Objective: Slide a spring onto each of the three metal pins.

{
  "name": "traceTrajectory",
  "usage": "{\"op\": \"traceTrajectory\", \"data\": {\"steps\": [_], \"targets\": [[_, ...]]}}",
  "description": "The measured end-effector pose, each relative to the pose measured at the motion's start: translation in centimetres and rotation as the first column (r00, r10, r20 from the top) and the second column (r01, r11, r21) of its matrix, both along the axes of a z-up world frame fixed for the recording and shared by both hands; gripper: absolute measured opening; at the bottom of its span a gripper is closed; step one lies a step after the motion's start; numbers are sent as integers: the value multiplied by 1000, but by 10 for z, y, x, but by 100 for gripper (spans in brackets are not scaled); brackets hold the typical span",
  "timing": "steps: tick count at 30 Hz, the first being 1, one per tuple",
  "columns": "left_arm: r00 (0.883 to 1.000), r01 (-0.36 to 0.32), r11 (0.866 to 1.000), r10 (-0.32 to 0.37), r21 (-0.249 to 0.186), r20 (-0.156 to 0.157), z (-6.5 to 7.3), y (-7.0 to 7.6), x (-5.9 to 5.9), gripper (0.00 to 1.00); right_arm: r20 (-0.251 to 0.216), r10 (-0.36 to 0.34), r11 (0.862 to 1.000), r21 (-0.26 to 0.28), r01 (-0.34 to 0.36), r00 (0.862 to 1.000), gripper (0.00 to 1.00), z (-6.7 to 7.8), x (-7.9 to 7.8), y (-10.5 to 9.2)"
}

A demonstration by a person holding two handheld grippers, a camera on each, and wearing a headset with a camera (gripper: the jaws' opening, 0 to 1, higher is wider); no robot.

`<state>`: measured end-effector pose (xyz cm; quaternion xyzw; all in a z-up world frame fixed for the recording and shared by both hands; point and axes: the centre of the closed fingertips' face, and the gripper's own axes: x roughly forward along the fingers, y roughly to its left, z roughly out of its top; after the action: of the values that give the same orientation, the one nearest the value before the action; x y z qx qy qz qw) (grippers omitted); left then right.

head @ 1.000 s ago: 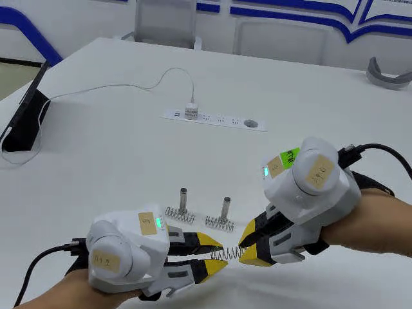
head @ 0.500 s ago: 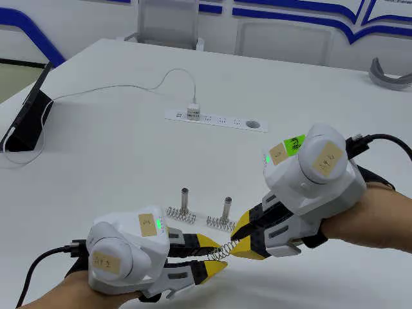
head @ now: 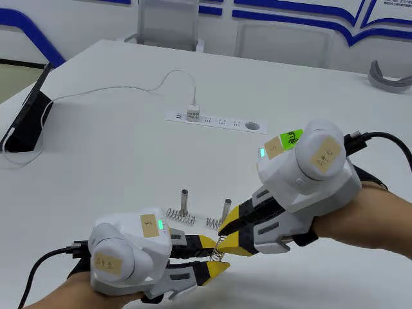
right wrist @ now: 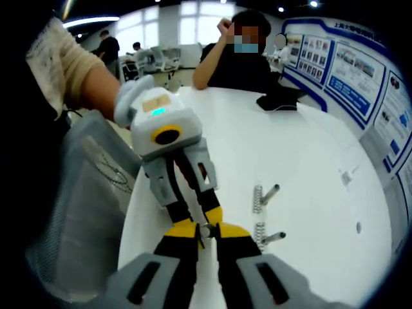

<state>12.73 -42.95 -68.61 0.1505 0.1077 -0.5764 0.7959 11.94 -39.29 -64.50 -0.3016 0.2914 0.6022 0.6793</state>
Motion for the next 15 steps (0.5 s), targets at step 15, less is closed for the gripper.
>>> {"op": "traceTrajectory", "data": {"steps": [15], "targets": [[1000, -25, 999, 24, -27, -20, 2, 2, 3, 11, -1, -20, 1000, 17, 20, 1000, 13, -1, 1, 3]]}}
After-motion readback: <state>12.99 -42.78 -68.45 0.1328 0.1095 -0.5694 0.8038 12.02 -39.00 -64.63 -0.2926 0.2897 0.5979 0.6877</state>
